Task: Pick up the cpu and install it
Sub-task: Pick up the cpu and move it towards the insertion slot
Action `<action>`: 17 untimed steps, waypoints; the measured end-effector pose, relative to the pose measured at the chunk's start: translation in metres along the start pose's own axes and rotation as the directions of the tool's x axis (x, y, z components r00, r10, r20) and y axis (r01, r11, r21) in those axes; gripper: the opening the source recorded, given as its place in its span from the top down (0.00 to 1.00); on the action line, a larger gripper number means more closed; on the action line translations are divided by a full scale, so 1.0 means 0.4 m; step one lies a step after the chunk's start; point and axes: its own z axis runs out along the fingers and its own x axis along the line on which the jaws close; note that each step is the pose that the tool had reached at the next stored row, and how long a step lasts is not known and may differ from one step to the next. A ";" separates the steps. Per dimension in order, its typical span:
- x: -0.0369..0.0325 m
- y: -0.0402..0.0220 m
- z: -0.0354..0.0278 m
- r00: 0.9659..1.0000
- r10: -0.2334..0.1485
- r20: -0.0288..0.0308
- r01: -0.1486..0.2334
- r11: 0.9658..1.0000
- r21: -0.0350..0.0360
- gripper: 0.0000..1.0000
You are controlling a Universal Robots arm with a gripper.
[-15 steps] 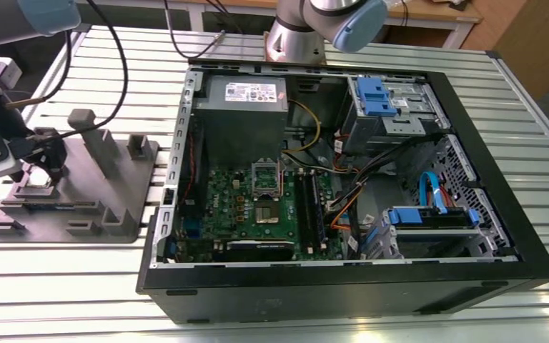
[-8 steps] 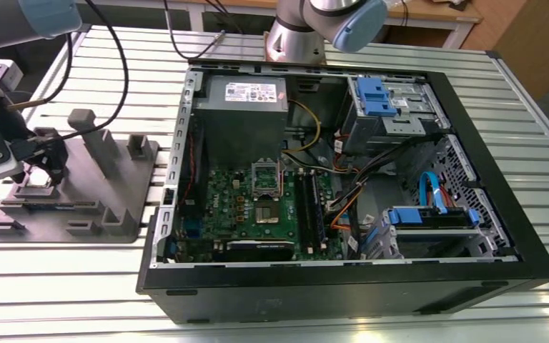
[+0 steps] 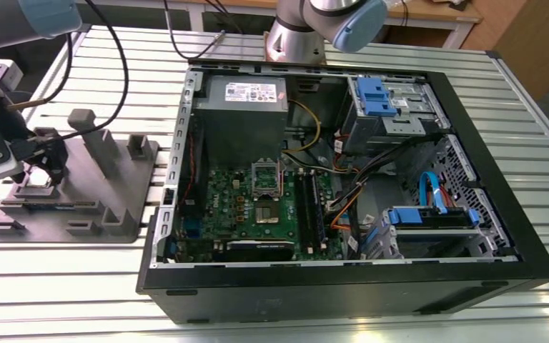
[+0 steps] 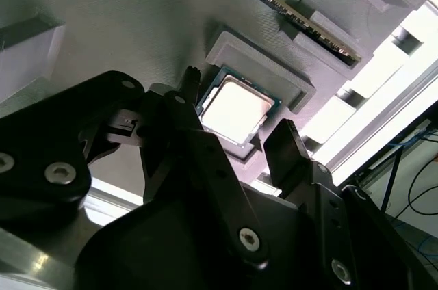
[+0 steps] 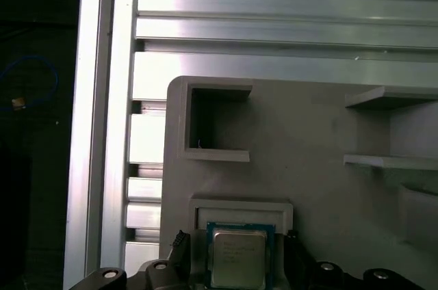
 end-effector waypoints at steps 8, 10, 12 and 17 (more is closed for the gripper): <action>0.000 -0.004 -0.002 1.000 0.030 0.000 -0.030 1.000 0.000 0.35; 0.000 -0.004 -0.002 0.999 0.035 0.001 -0.035 0.999 0.000 0.35; 0.000 -0.004 -0.002 0.999 0.035 0.001 -0.035 0.999 0.000 0.35; 0.000 -0.004 -0.003 0.999 0.035 0.001 -0.035 0.999 0.000 0.35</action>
